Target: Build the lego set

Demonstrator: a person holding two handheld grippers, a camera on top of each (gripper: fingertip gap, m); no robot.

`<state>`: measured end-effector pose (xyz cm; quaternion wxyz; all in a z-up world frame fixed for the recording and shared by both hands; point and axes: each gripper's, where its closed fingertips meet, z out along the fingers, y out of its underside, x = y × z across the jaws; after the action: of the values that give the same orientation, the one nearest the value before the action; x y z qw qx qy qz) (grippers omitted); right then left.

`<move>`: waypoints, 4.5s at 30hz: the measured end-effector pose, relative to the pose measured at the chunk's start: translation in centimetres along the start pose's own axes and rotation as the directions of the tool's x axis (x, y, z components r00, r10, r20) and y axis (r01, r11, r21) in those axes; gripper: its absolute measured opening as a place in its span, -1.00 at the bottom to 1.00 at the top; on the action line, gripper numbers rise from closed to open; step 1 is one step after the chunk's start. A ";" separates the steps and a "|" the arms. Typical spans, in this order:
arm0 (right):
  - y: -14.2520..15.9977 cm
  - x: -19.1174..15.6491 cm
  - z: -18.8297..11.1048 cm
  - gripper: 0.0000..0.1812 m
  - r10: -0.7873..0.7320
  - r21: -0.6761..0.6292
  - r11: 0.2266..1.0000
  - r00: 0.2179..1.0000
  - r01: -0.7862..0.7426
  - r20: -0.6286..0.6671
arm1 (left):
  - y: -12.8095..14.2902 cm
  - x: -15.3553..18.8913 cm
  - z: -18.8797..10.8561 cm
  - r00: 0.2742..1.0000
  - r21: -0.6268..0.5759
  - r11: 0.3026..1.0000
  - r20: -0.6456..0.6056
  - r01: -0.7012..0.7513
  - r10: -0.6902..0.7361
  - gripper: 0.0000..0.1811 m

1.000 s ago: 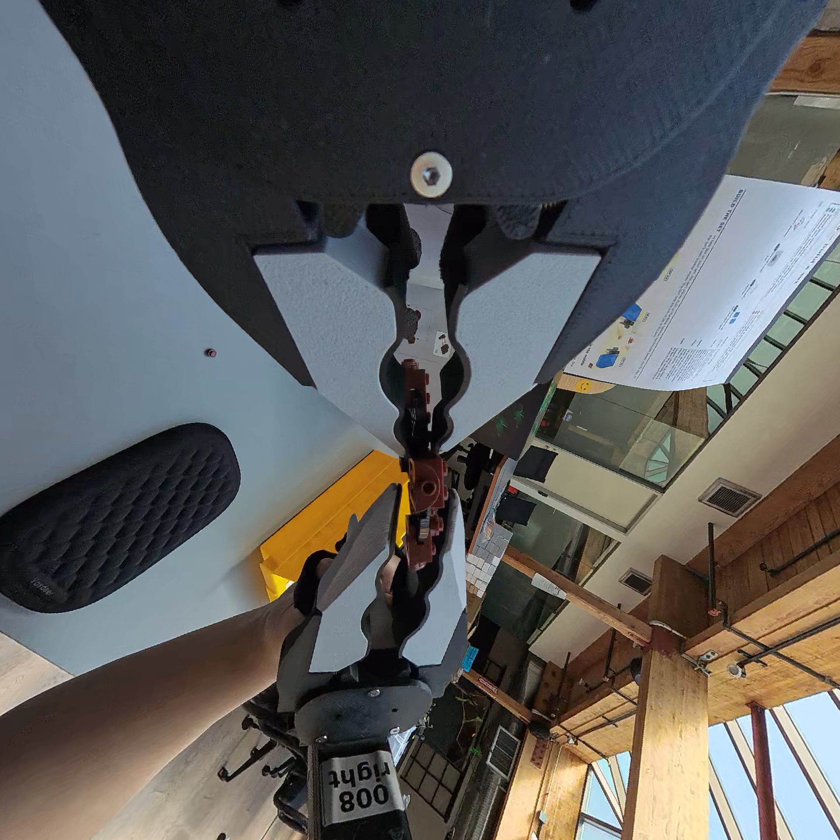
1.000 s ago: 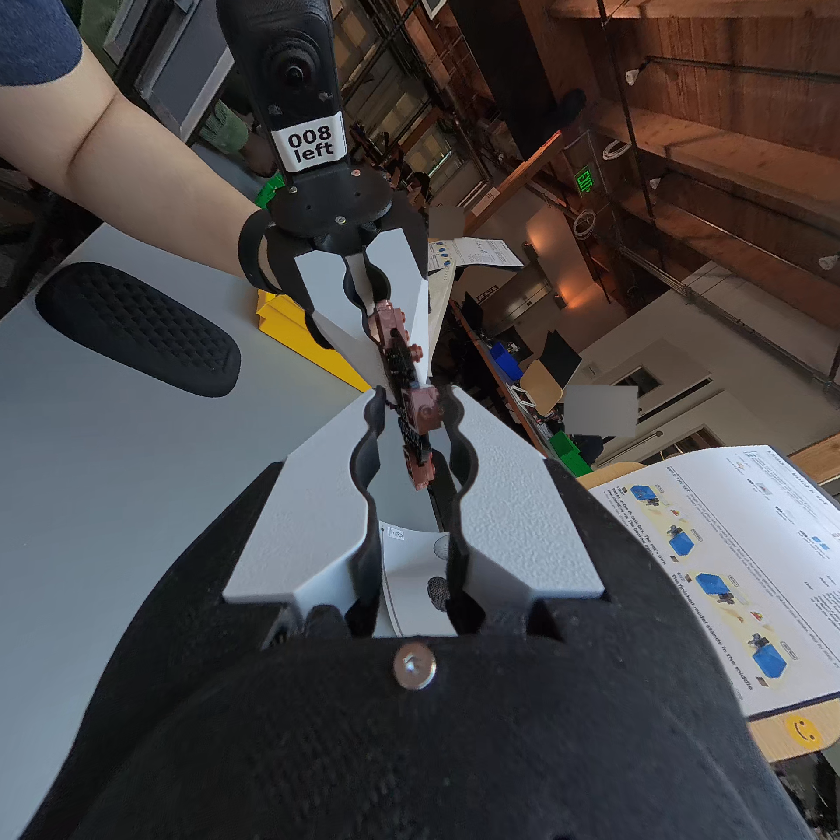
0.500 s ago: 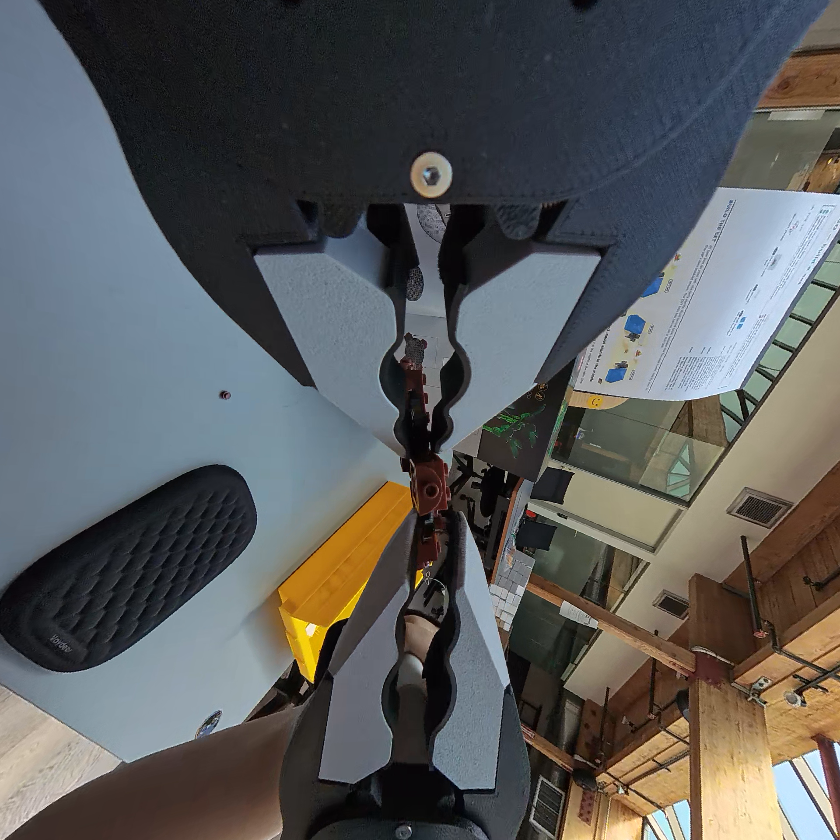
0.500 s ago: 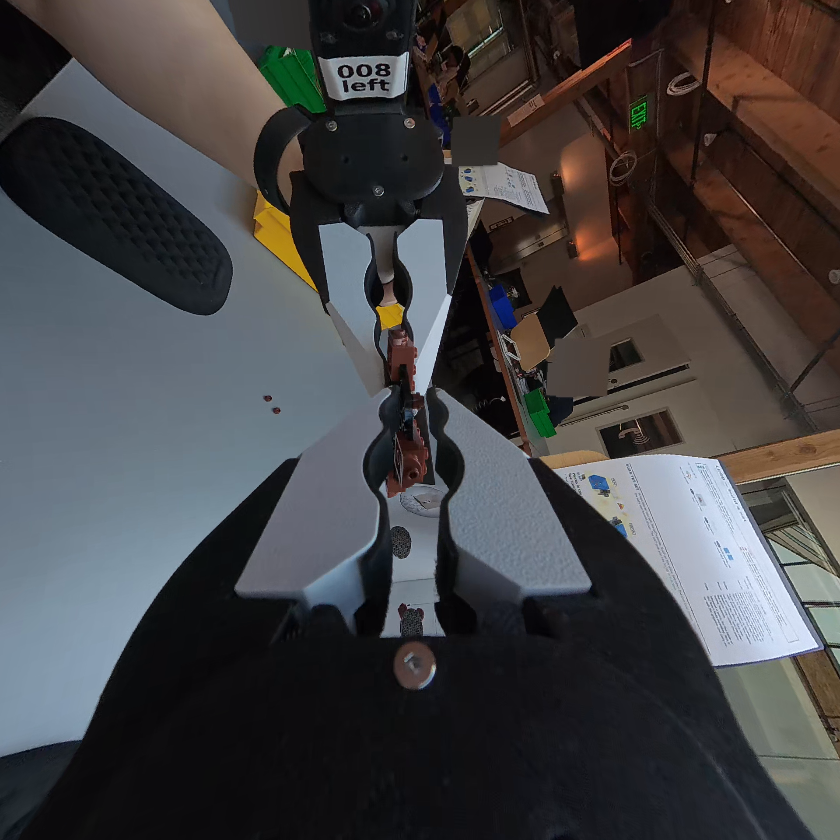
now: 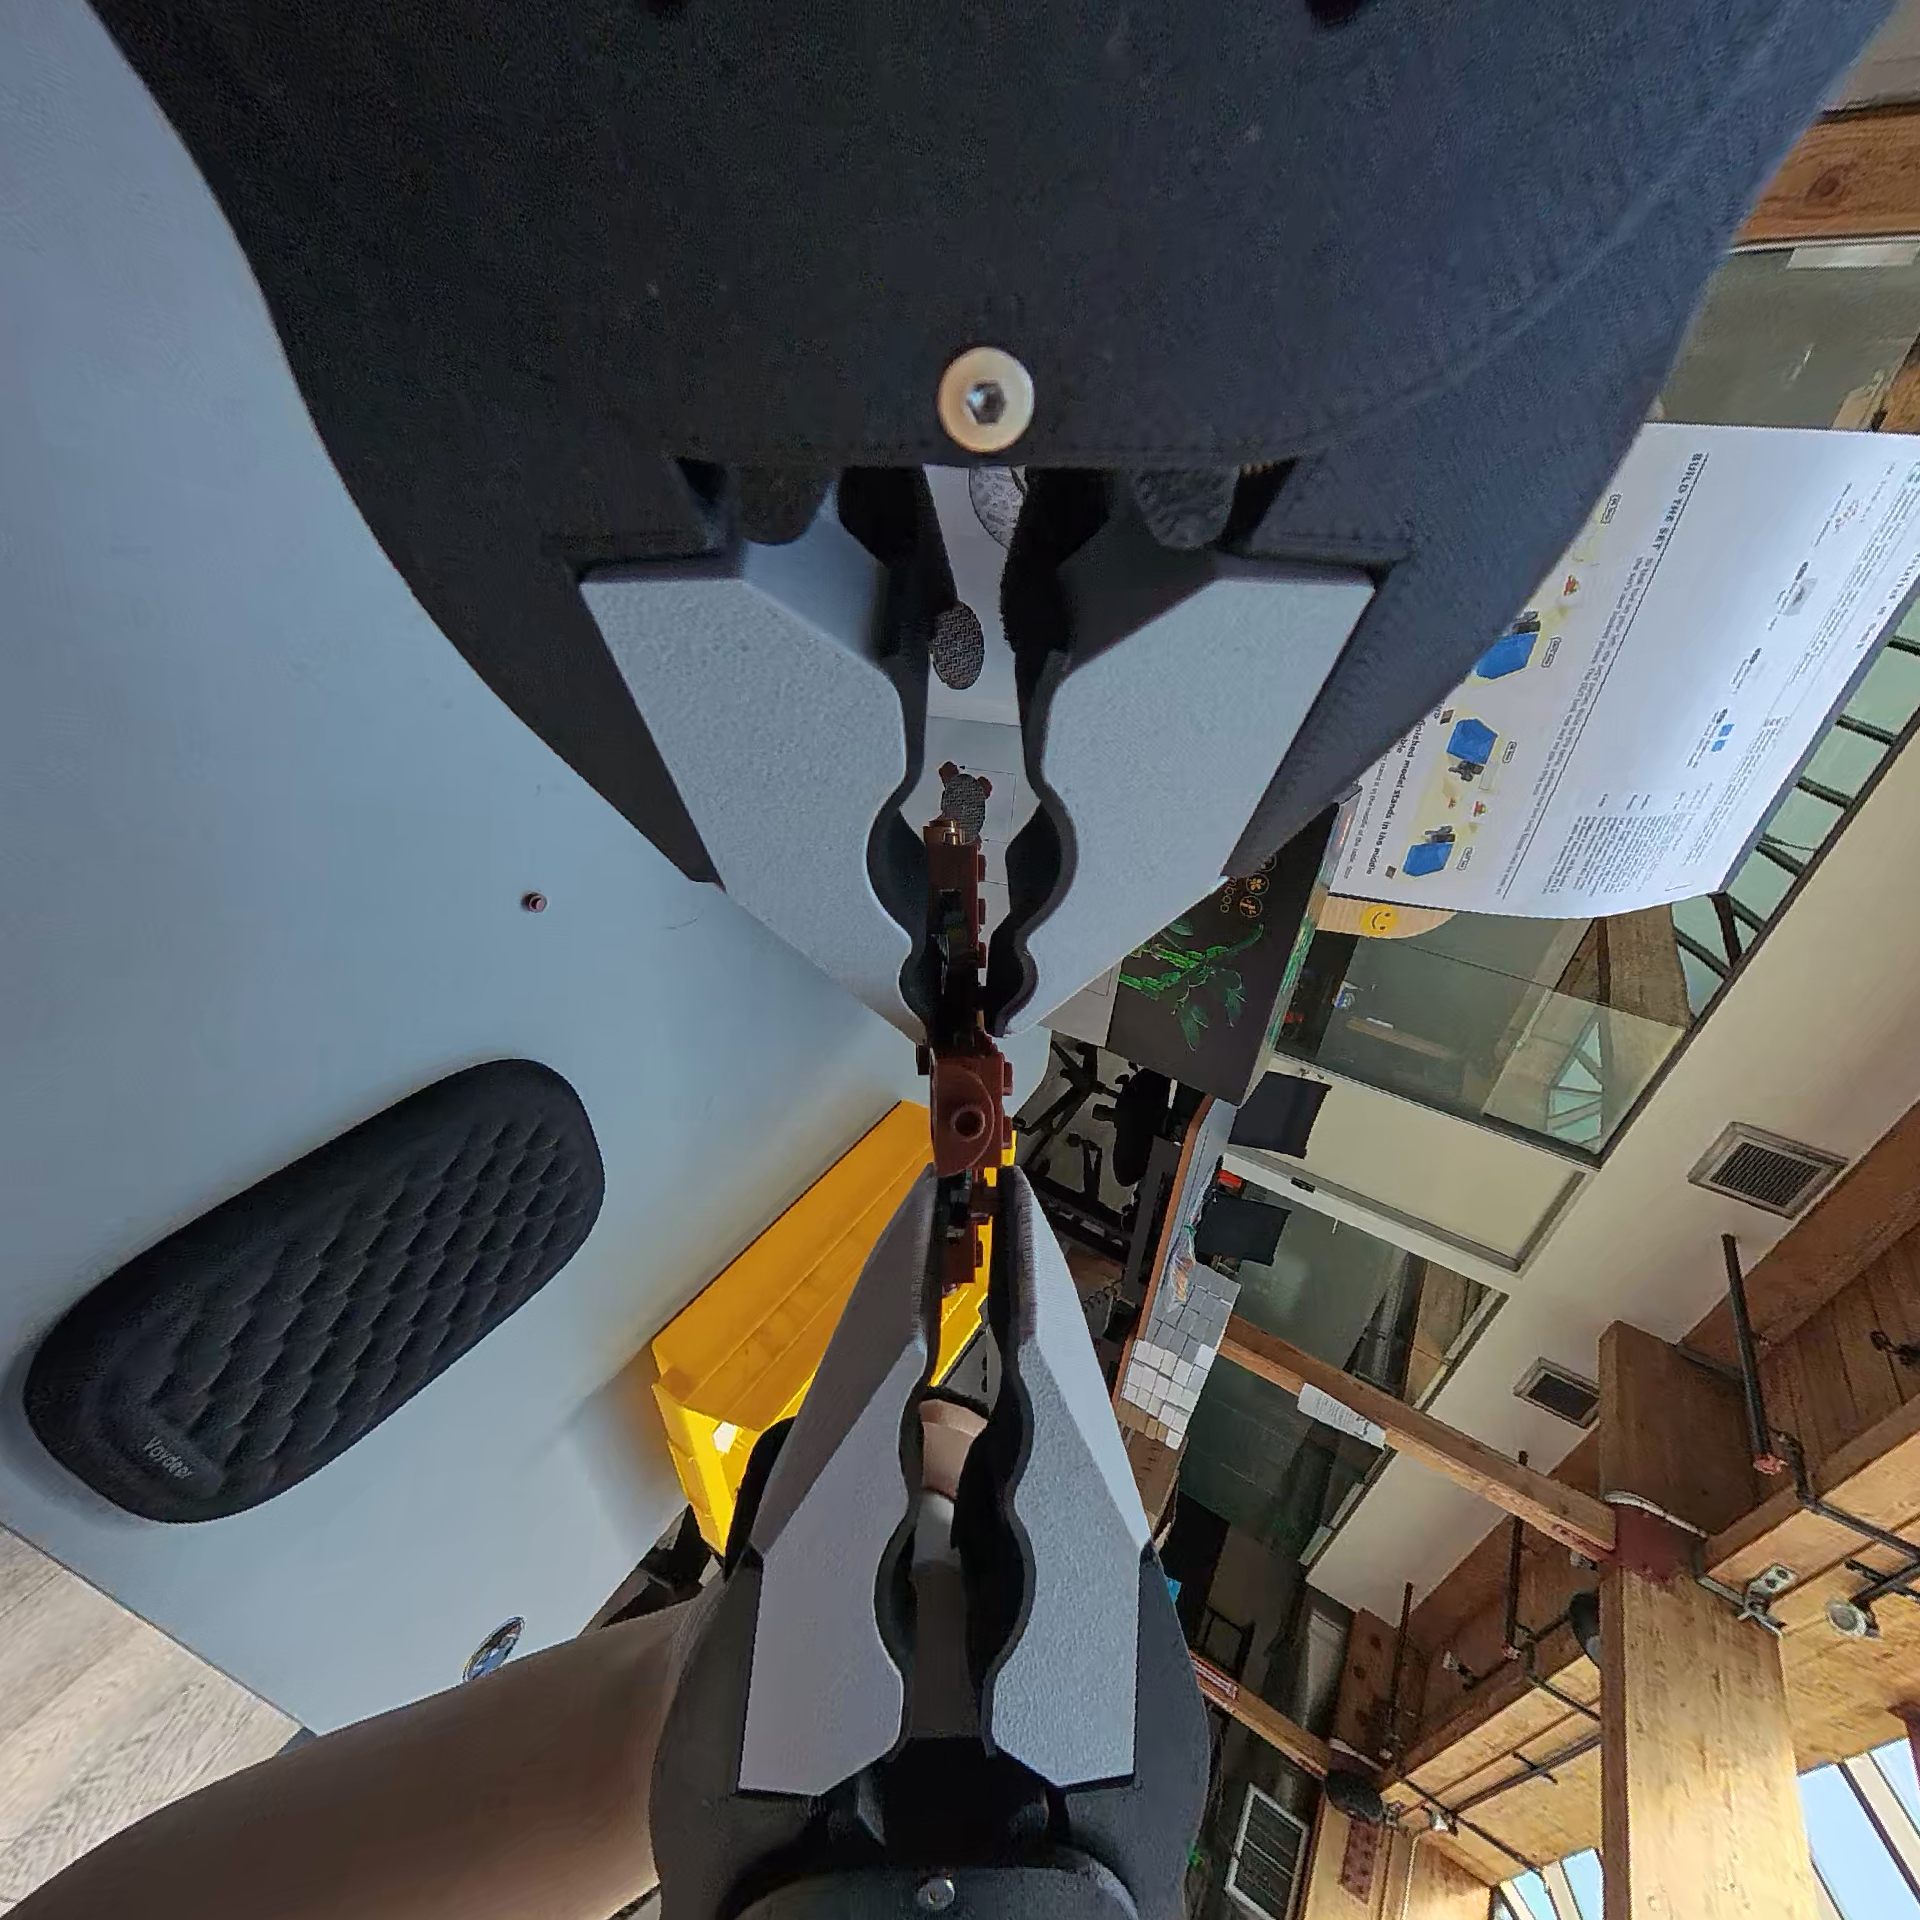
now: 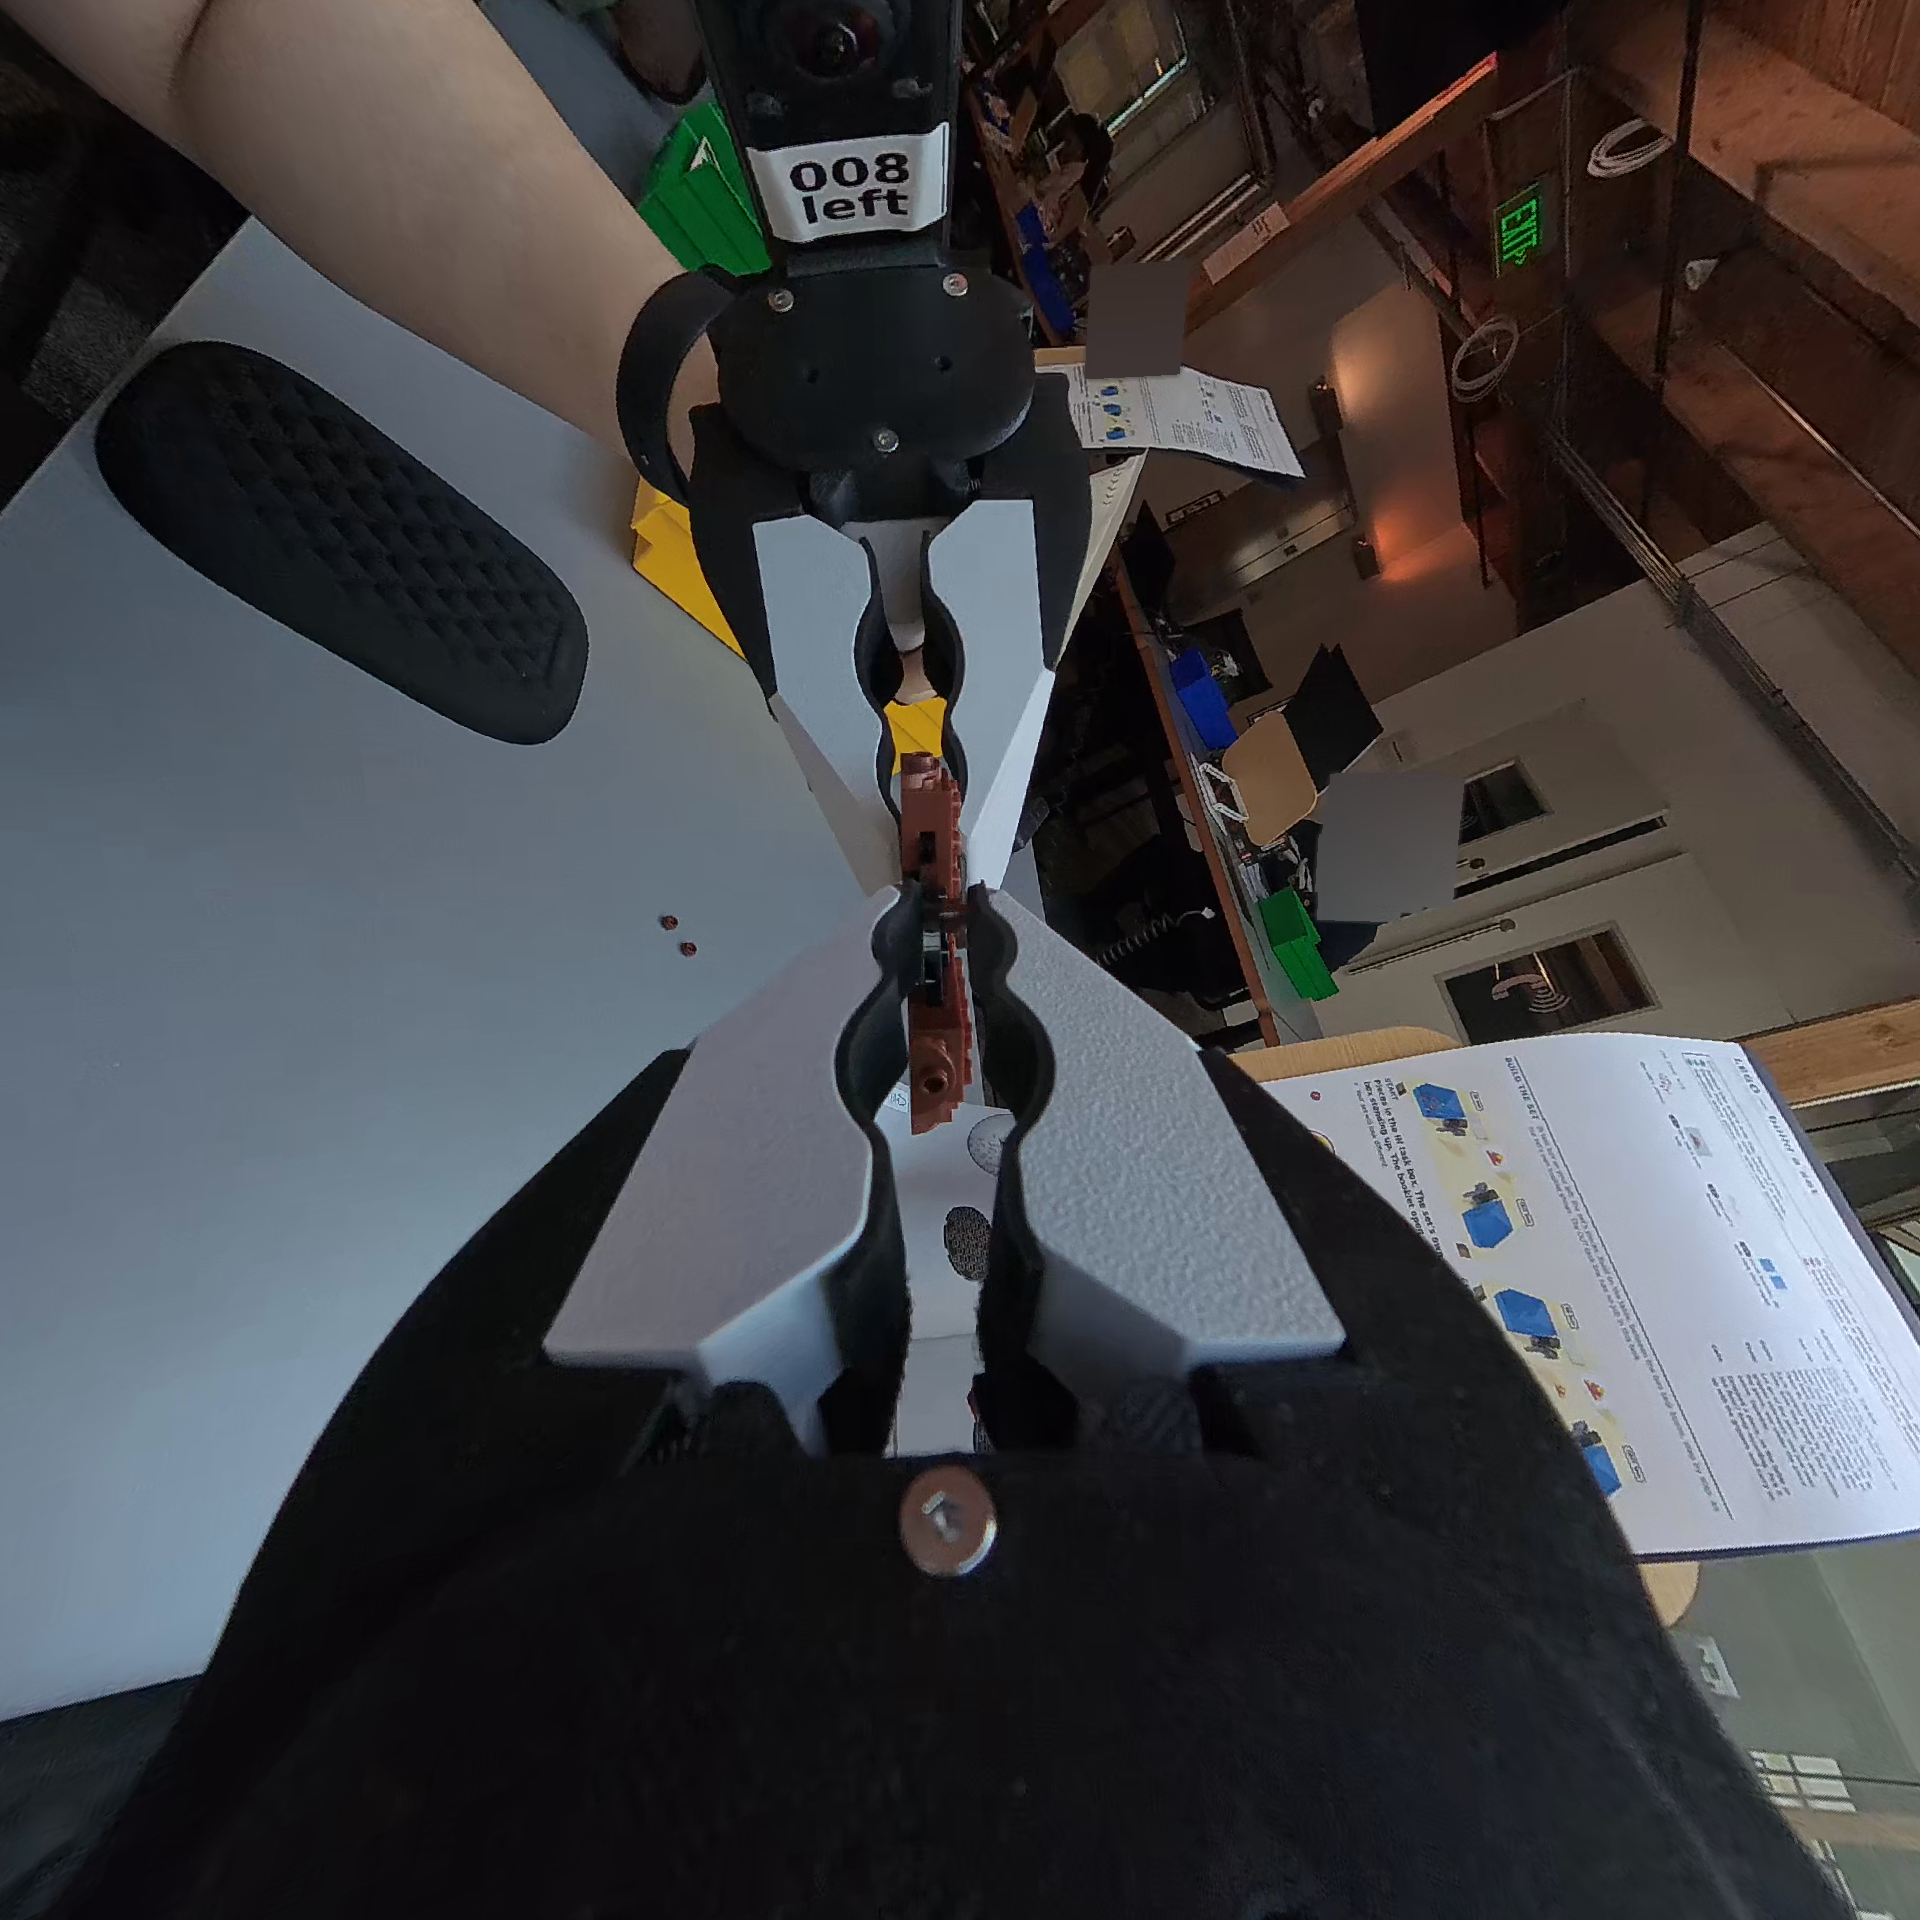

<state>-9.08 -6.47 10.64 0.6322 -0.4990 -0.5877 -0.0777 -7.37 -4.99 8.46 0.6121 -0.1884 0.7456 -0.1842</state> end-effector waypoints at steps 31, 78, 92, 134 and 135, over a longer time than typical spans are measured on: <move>0.5 -0.4 -0.2 -0.93 0.013 -0.008 1.000 1.000 -0.013 0.015 | 0.0 0.9 0.4 1.000 0.009 1.000 -0.012 0.006 -0.006 -0.95; 13.8 -5.2 2.3 -0.84 0.565 0.096 0.725 0.510 -0.682 -0.649 | 9.0 3.3 5.2 -0.185 0.076 -0.239 -0.425 0.968 -0.886 -0.70; 15.5 -7.0 3.8 -0.81 0.562 0.015 0.702 0.540 -0.712 -0.627 | 10.6 4.4 7.5 -0.256 -0.048 -0.261 -0.431 0.964 -0.866 -0.93; 22.3 -15.9 1.6 -0.93 0.746 -0.592 0.599 0.644 -0.539 0.169 | 14.3 8.6 5.0 -0.492 -0.311 -0.399 -0.335 0.863 -0.803 -0.93; 22.2 -16.0 1.6 -0.93 0.750 -0.593 0.597 0.639 -0.540 0.173 | 14.2 8.7 5.0 -0.493 -0.314 -0.398 -0.335 0.862 -0.803 -0.93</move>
<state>0.33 -2.20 -14.75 0.3304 -0.8275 -0.4372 0.1221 -4.76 2.65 -6.95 -0.0051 -0.6341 0.3427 -0.6931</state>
